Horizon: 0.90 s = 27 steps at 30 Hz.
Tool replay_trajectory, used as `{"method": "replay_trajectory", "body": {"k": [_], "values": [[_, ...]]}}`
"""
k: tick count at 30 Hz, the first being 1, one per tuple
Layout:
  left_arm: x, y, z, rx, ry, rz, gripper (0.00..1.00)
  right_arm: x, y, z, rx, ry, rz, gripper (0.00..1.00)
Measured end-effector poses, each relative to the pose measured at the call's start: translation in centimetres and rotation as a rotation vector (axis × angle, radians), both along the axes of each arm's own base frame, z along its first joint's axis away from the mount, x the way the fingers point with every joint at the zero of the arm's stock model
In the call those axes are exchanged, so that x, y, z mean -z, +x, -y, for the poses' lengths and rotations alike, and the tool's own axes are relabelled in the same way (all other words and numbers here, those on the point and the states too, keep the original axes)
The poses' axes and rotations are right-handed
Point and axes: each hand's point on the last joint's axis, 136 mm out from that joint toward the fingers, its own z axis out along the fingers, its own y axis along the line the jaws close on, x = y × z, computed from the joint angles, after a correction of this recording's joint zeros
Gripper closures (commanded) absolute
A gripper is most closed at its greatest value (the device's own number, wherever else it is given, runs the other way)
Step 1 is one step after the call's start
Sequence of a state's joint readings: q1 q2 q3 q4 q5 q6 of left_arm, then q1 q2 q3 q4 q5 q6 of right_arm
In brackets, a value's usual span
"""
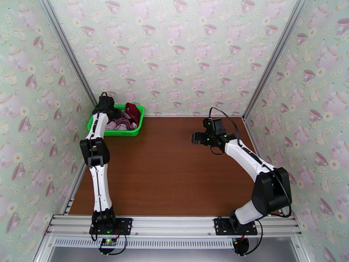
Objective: Fold and stack the mixed laundry pile
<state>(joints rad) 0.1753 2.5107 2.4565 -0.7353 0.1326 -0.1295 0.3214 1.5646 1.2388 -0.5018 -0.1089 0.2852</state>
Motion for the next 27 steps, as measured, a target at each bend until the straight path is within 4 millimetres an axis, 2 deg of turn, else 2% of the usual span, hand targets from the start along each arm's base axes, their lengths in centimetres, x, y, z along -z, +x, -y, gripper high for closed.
{"method": "replay_trajectory", "body": {"k": [4, 6, 8, 10, 13, 17, 20, 23, 25, 27], "values": [[-0.4, 0.0, 0.0, -0.001, 0.004, 0.006, 1.00, 0.0, -0.1, -0.3, -0.008, 0.000, 0.001, 0.12], [-1.5, -0.2, -0.1, -0.004, 0.009, 0.021, 1.00, -0.1, -0.2, -0.5, -0.011, 0.001, 0.003, 0.13], [-3.7, -0.6, -0.1, -0.009, 0.018, 0.049, 1.00, -0.5, -0.3, -0.5, -0.014, 0.004, 0.010, 0.13], [-7.4, -1.3, 0.0, -0.012, 0.030, 0.100, 1.00, -1.3, -0.4, -0.6, -0.019, 0.015, 0.027, 0.13], [-14.9, -3.3, 0.6, -0.009, 0.047, 0.208, 1.00, -3.6, -0.9, -1.1, -0.044, 0.058, 0.086, 0.12], [-26.3, -7.8, 2.6, 0.006, 0.065, 0.401, 1.00, -7.4, -2.4, -2.5, -0.119, 0.147, 0.201, 0.11], [-33.4, -11.6, 4.8, 0.032, 0.069, 0.538, 1.00, -9.7, -3.8, -3.2, -0.173, 0.204, 0.275, 0.09], [-37.7, -14.4, 7.1, 0.067, 0.073, 0.628, 1.00, -11.1, -4.9, -3.5, -0.208, 0.239, 0.321, 0.09], [-38.7, -15.2, 8.0, 0.081, 0.076, 0.651, 1.00, -11.5, -5.3, -3.5, -0.216, 0.248, 0.335, 0.09], [-38.5, -15.0, 8.4, 0.087, 0.081, 0.643, 1.00, -11.7, -5.6, -3.5, -0.220, 0.253, 0.344, 0.09]]}}
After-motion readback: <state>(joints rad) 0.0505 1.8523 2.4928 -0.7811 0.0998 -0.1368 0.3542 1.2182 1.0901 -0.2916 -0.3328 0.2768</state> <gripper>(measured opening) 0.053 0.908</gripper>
